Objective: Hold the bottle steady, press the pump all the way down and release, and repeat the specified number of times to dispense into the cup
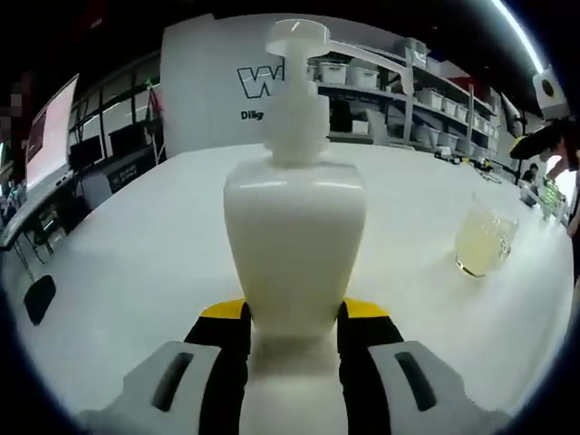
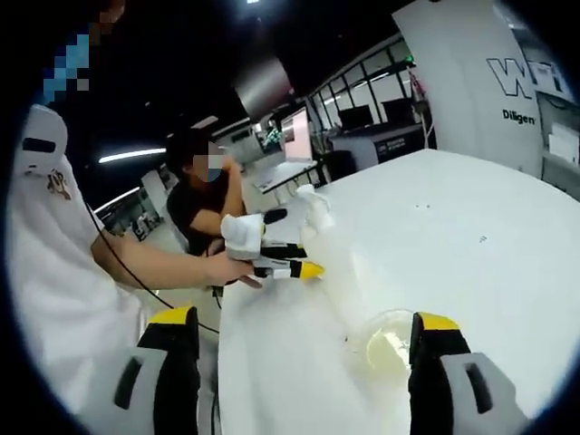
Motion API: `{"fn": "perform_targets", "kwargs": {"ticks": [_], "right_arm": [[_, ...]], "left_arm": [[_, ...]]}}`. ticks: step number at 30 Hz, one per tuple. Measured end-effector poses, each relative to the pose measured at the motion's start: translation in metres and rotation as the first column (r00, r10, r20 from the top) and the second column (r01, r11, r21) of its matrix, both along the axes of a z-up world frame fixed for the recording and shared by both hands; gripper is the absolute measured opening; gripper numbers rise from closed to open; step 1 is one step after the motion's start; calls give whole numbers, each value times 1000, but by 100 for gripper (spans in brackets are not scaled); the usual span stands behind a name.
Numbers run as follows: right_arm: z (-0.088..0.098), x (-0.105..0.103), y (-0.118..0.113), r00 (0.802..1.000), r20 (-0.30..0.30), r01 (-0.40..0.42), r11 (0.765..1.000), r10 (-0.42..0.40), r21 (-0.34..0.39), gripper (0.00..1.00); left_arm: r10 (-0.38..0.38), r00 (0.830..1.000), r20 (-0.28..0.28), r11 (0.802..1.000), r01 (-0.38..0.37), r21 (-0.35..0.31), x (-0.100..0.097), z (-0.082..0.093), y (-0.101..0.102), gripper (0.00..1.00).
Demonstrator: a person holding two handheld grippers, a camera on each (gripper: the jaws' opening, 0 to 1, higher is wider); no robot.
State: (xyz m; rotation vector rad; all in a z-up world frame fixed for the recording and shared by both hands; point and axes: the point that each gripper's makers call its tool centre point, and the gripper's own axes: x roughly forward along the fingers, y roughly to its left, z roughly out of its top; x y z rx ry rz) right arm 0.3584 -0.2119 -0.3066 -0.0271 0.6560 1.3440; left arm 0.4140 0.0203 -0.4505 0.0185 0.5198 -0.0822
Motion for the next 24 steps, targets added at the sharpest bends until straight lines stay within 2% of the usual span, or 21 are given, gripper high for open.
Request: {"fn": "perform_targets", "kwargs": {"ticks": [5,6,7,8,9,13,14,15,17,18,19,20,21,24], "right_arm": [[0,-4,2,1000,-5,-12,1000,12,-6,96],[1,-2,3,1000,18,-4,1000,4,-2,97],[0,-4,2,1000,1,-9,1000,9,-7,95],[-1,-6,2,1000,-15,-8,1000,8,-12,96],[0,-4,3,1000,10,-2,1000,2,-5,96],[-1,-6,3,1000,3,6,1000,-6,-6,99],[-3,-7,2,1000,21,0,1000,1,-16,99],[-5,-8,2,1000,24,1,1000,0,-19,100],[-7,-9,0,1000,16,5,1000,-5,-24,100],[-9,-9,-1,1000,14,11,999,-10,-32,100],[-8,-9,-2,1000,20,10,1000,-10,-29,100],[-7,-8,-2,1000,20,14,1000,-14,-23,100],[-7,-8,-2,1000,19,15,1000,-14,-25,100],[-6,-8,-1,1000,27,11,1000,-10,-20,100]], "left_arm": [[28,1000,1,1000,-28,-6,-5,0,8,36],[30,1000,0,1000,-30,-5,-6,0,10,36],[37,999,1,999,-37,-5,-7,0,12,36],[38,999,1,999,-38,-5,-7,0,13,36],[41,999,0,999,-41,-7,-8,0,14,36],[57,998,9,998,-57,-9,-11,0,19,36],[74,997,10,997,-74,-39,-13,1,18,36],[65,998,8,998,-65,-27,-14,1,20,36],[81,996,22,995,-80,-58,-19,0,20,37],[46,999,-27,996,-48,-79,-26,-7,14,41],[49,999,-8,996,-49,-68,-24,-6,16,45],[62,998,23,994,-59,-96,-24,-1,15,50],[57,998,25,994,-55,-96,-25,0,15,58],[38,999,12,993,-37,-109,-27,-1,12,61]]}}
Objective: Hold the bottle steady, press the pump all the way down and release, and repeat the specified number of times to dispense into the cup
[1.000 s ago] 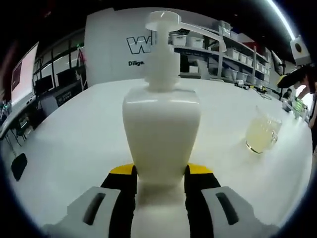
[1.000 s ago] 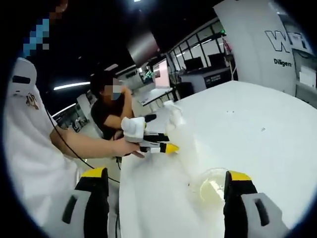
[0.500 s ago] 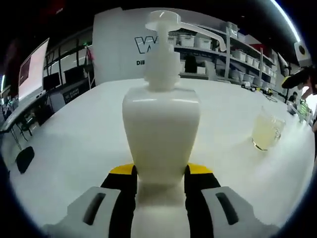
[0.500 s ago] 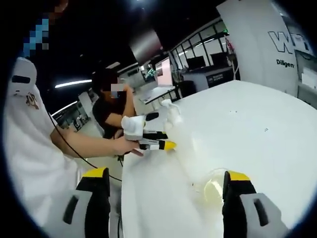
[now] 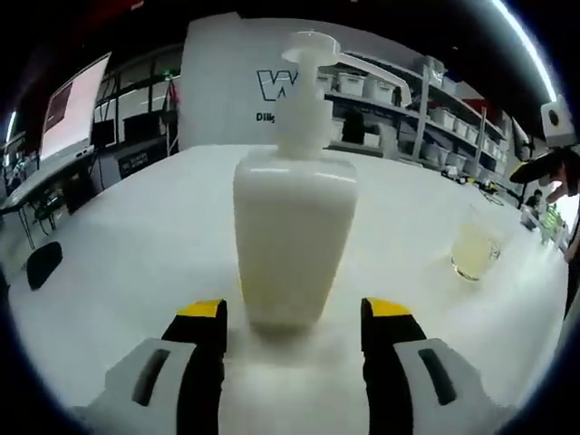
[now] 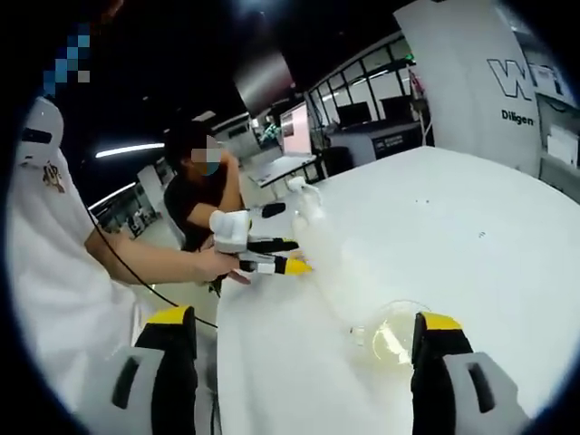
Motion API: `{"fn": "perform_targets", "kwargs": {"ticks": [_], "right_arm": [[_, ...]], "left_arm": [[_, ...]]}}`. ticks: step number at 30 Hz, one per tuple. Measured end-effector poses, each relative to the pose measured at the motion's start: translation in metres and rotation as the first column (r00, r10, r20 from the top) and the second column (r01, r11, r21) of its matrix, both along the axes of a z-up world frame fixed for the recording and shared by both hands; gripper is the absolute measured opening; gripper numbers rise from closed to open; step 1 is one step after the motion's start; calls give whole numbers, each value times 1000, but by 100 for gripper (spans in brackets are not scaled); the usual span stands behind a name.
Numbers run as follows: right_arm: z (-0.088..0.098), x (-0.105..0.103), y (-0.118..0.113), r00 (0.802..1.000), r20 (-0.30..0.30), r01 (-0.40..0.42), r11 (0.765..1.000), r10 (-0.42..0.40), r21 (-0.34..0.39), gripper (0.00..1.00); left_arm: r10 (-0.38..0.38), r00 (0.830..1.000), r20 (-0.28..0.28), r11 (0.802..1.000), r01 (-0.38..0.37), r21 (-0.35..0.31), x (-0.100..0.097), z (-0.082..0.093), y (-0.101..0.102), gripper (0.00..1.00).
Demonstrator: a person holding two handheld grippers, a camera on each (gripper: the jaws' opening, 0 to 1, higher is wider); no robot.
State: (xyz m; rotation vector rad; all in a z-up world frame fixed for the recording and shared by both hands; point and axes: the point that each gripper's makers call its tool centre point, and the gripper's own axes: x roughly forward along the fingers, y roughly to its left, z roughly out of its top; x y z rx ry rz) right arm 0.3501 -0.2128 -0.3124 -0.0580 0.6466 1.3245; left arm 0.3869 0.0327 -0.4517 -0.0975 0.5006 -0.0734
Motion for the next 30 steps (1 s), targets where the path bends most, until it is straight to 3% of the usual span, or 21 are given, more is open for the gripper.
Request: {"fn": "perform_targets", "kwargs": {"ticks": [2,3,4,5,6,8,10,11,12,15,16,18,19,20,22,23,25,26,27,28,30], "right_arm": [[0,-1,0,1000,-19,3,1000,-3,-5,100],[2,-1,0,1000,1,-3,1000,3,2,99],[3,-2,1,1000,-17,-2,1000,2,8,99],[6,4,1,999,44,11,1000,-11,14,99],[4,-2,0,1000,9,-2,1000,2,3,99],[3,-2,-2,1000,21,8,1000,-8,-1,99],[3,-4,-2,1000,13,7,1000,-7,-2,99],[2,-3,-3,999,42,11,1000,-11,-9,99],[1,-5,-3,1000,29,7,1000,-7,-9,99],[-3,-7,-6,999,41,21,1000,-21,-13,100],[-1,1,-7,993,116,39,999,-38,-11,100],[-4,-4,-9,997,65,42,999,-41,-19,100],[-2,3,-10,989,139,53,999,-50,-14,100],[-4,-5,-10,995,87,41,999,-39,-17,100],[-3,-3,-11,993,103,64,998,-65,6,100],[-5,-6,-11,995,72,64,998,-64,2,100],[-9,0,-14,987,140,83,996,-79,-24,100],[-7,-5,-11,992,76,101,995,-102,18,100],[-7,-6,-11,992,54,112,993,-114,29,100],[-9,-6,-13,990,104,97,995,-98,8,100],[-14,-2,-19,985,126,124,992,-120,-30,100]], "left_arm": [[-7,1000,3,1000,7,28,-1,2,0,62],[-6,1000,12,1000,5,19,-1,5,0,63],[-6,1000,8,1000,6,2,-1,6,-2,66],[-18,1000,14,999,17,38,-2,8,-1,69],[-21,999,26,998,20,56,-2,10,0,71],[-19,1000,18,999,19,27,-4,10,0,73],[-13,999,29,999,12,50,-6,13,2,81],[-17,999,31,999,16,36,-6,14,2,81],[-18,1000,25,999,17,31,-8,15,1,82],[-1,999,44,1000,0,21,-9,20,2,93],[-9,999,44,1000,8,21,-10,20,1,93],[-7,1000,24,1000,7,13,-14,19,0,99],[-4,1000,30,1000,4,13,-14,21,1,99],[-8,999,36,1000,8,14,-15,23,2,99],[2,999,37,1000,-3,8,-17,26,3,99],[-9,999,30,1000,8,23,-18,25,3,99],[-5,999,40,1000,4,13,-20,31,2,99],[-7,999,38,1000,7,11,-21,31,2,99],[-9,999,35,1000,8,11,-22,32,1,99],[-17,999,37,1000,16,17,-23,34,0,99],[-23,999,42,1000,23,15,-24,37,-2,99]]}}
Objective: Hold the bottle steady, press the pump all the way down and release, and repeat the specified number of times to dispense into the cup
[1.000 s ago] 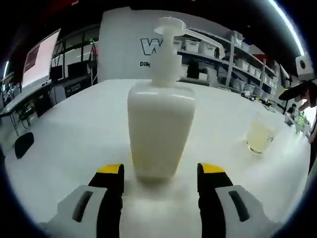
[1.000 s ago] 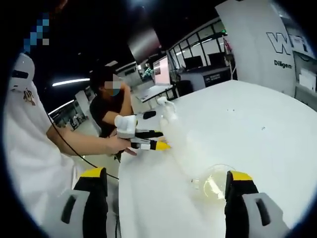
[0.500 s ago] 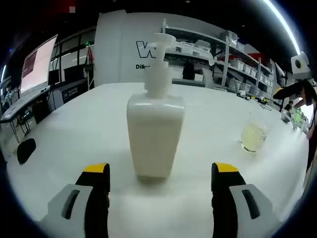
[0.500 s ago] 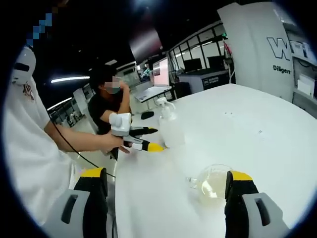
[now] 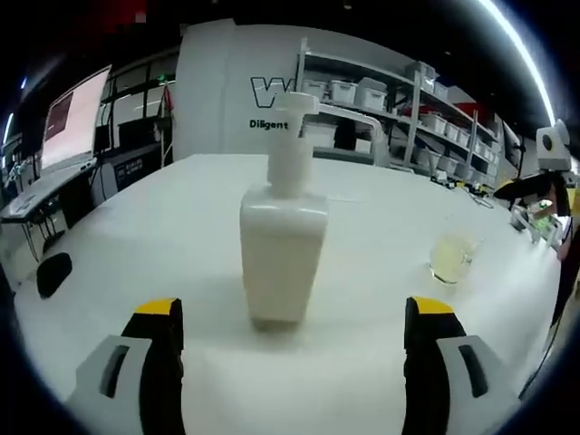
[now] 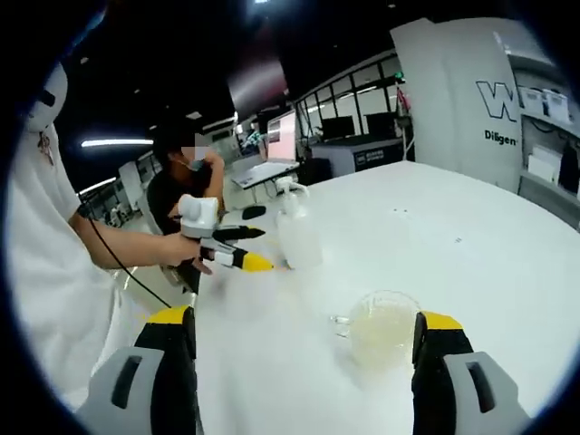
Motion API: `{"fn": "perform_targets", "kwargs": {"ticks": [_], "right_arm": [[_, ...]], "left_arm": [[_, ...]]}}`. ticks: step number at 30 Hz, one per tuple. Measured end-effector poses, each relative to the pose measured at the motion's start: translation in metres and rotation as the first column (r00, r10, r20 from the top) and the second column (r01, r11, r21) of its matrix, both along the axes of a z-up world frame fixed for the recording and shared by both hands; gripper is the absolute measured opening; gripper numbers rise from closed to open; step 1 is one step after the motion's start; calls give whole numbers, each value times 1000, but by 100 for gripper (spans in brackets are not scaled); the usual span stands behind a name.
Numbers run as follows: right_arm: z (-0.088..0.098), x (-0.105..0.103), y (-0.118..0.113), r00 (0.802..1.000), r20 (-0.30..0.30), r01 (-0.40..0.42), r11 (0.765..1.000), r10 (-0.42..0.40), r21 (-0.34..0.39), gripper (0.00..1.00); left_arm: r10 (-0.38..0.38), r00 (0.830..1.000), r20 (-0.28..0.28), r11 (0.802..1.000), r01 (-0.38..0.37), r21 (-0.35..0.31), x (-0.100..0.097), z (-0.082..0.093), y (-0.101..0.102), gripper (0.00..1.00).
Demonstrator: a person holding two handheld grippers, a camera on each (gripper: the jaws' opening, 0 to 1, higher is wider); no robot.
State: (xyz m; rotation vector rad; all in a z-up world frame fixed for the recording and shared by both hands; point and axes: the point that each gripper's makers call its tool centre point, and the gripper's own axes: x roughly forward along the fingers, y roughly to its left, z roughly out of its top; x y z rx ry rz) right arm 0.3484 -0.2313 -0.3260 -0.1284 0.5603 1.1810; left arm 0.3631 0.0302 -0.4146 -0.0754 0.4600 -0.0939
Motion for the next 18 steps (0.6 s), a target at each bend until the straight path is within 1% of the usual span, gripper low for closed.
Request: {"fn": "perform_targets", "kwargs": {"ticks": [1,2,3,4,5,6,7,9,11,12,13,14,16,17,18], "right_arm": [[1,-1,0,1000,2,7,1000,-7,17,100],[1,-2,0,999,-20,27,999,-26,36,100],[-4,-5,-2,997,-60,48,999,-46,23,100],[-1,0,-2,999,39,35,999,-36,21,100],[-7,-7,-2,999,-33,33,999,-33,18,100],[-9,-10,-2,995,-82,54,998,-52,23,100],[-9,-7,-3,994,-82,74,997,-71,29,100],[-11,-6,-4,998,-12,56,998,-56,17,100],[-16,-8,-6,997,-30,78,997,-77,25,100],[-23,-3,-12,991,-44,129,992,-129,9,100],[-22,-6,-10,994,-30,106,994,-105,22,100],[-25,-8,-12,989,-79,129,991,-127,22,100],[-27,-5,-16,989,-56,136,991,-136,11,100],[-32,-5,-21,985,-71,160,987,-160,-3,100],[-31,-6,-20,988,-61,144,990,-144,3,100]], "left_arm": [[-8,1000,5,1000,8,11,0,3,-1,99],[-2,1000,7,1000,2,-8,-1,6,-2,99],[-2,1000,15,1000,2,-9,-1,8,-3,99],[-5,1000,12,1000,5,20,-1,11,-2,99],[-8,1000,20,1000,8,9,-1,13,-4,99],[-8,1000,24,1000,8,-2,0,14,-4,99],[-5,1000,23,1000,5,-17,0,15,-6,99],[-13,1000,9,1000,13,2,-1,14,-7,99],[-17,1000,4,1000,17,-1,-3,18,-11,99],[-12,1000,-2,1000,12,21,-4,18,-9,99],[-14,1000,2,1000,14,16,-5,20,-11,99],[-11,1000,19,1000,11,-1,-3,23,-11,99],[-10,1000,-4,1000,10,-2,-6,20,-11,99],[-9,1000,6,1000,9,26,-7,22,-9,99],[-10,1000,-1,1000,10,12,-7,22,-10,99]]}}
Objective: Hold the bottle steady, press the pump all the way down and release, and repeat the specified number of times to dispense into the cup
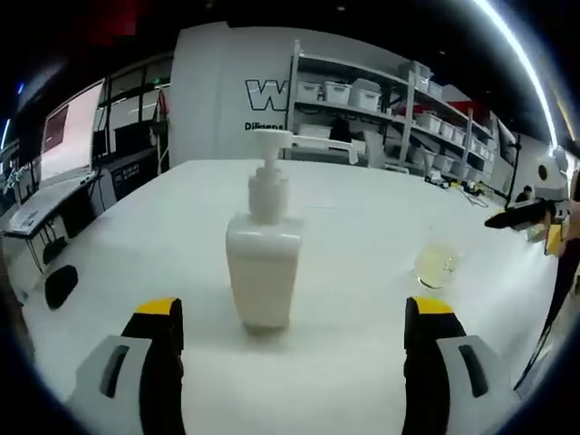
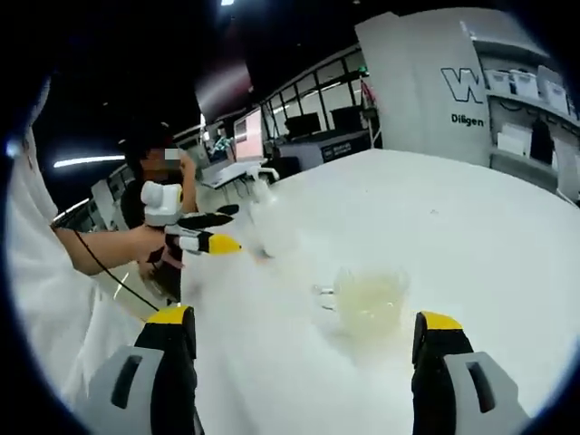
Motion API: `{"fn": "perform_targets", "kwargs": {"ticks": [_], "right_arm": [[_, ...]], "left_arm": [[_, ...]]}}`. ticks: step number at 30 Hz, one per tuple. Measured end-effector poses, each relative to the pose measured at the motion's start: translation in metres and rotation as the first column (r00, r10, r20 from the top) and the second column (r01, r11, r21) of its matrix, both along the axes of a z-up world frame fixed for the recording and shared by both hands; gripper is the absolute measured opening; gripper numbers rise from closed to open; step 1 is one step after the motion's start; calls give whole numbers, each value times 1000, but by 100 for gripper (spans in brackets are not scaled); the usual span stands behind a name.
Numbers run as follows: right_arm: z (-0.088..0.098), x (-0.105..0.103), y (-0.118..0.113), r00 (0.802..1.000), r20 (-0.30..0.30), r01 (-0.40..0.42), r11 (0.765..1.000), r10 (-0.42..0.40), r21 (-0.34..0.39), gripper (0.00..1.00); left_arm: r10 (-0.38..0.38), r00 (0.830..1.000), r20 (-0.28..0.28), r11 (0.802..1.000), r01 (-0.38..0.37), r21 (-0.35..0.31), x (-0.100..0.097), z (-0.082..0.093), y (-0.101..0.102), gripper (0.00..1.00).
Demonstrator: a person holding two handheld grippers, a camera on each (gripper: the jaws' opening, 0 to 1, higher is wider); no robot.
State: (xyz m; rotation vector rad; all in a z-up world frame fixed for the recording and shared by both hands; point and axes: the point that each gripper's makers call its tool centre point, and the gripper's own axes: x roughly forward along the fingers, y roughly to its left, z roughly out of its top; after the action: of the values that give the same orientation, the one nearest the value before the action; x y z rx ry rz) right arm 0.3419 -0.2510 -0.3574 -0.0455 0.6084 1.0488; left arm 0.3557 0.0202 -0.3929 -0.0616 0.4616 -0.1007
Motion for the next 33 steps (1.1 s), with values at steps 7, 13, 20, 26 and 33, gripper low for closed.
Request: {"fn": "perform_targets", "kwargs": {"ticks": [7,13,20,26,33], "right_arm": [[-12,-6,-3,998,-29,47,999,-47,-12,100],[-20,-12,-5,999,-17,34,999,-34,-31,100],[-28,-14,-11,999,-11,48,997,-48,-54,100],[-32,-9,-13,992,48,122,992,-121,-36,100],[-50,-17,-15,988,24,155,986,-154,-60,100]], "left_arm": [[5,1000,11,1000,-6,14,-2,7,-3,99],[-10,1000,11,1000,10,17,-3,11,-5,99],[-25,1000,7,999,25,23,-8,13,-10,99],[-15,1000,12,999,14,36,-13,11,-8,99],[-17,1000,-4,999,17,33,-15,6,-11,99]]}}
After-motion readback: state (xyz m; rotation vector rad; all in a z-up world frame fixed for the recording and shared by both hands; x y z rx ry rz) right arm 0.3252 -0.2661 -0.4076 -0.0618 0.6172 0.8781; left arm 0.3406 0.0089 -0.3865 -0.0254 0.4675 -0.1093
